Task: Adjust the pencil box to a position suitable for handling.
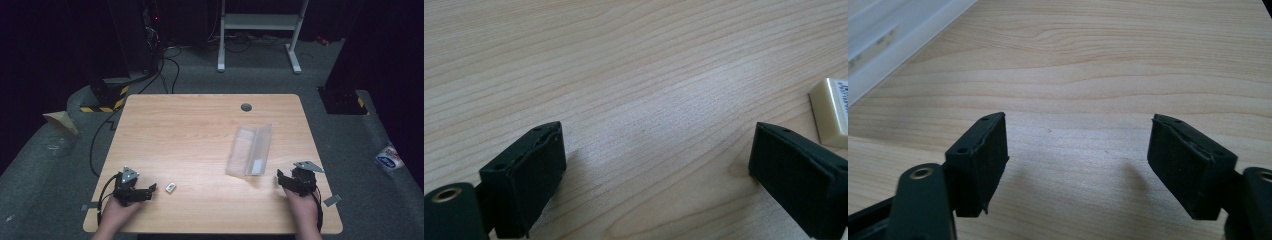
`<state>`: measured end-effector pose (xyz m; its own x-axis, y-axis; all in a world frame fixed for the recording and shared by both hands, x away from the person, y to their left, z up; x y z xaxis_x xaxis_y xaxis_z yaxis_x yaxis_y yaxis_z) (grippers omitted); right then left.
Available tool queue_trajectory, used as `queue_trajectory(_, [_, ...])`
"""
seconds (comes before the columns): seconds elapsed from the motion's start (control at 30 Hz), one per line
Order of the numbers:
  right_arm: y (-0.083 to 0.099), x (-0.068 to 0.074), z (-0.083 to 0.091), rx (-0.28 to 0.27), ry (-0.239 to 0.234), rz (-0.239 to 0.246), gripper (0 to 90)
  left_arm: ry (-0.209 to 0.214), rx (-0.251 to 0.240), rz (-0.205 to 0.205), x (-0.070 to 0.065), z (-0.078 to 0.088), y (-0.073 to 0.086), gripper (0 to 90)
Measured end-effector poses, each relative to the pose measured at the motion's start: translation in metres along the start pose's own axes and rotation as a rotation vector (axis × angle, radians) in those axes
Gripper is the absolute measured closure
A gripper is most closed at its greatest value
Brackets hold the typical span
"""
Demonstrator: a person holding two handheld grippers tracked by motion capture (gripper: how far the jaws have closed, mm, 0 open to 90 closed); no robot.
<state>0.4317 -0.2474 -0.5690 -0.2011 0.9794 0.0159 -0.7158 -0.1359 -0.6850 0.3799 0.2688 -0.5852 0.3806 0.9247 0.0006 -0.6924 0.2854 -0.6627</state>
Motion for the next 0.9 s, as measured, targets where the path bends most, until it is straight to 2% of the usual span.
queue_trajectory(0.13, [-0.001,0.003,0.005,-0.017,-0.017,0.002,32.1,-0.007,0.005,0.004,0.002,0.000,0.001,6.7])
queue_trajectory(0.5, [-0.010,0.012,0.017,-0.057,-0.052,0.041,37.9,-0.007,0.005,0.004,0.002,0.000,0.001,6.2])
queue_trajectory(0.63, [-0.014,0.014,0.021,-0.074,-0.055,0.053,38.5,-0.006,0.005,0.000,0.002,0.001,0.001,6.4])
queue_trajectory(0.77, [-0.016,0.016,0.024,-0.086,-0.065,0.040,38.5,-0.003,0.004,-0.004,0.002,0.000,0.001,6.6])
queue_trajectory(0.9, [-0.021,0.020,0.028,-0.104,-0.071,0.057,38.8,-0.005,0.003,-0.007,0.002,0.001,0.001,6.9])
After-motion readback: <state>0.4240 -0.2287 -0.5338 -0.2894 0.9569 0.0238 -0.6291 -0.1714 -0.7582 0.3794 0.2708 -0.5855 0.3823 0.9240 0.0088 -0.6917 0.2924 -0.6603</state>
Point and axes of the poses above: each handheld gripper's, and its own axes: z roughly backward along the jaws, y roughly out of its underside, x roughly to its left, the point moved 8 cm from there along -z, roughly forward along the jaws, and after that the axes turned 5 degrees about x, right-handed, at the moved point
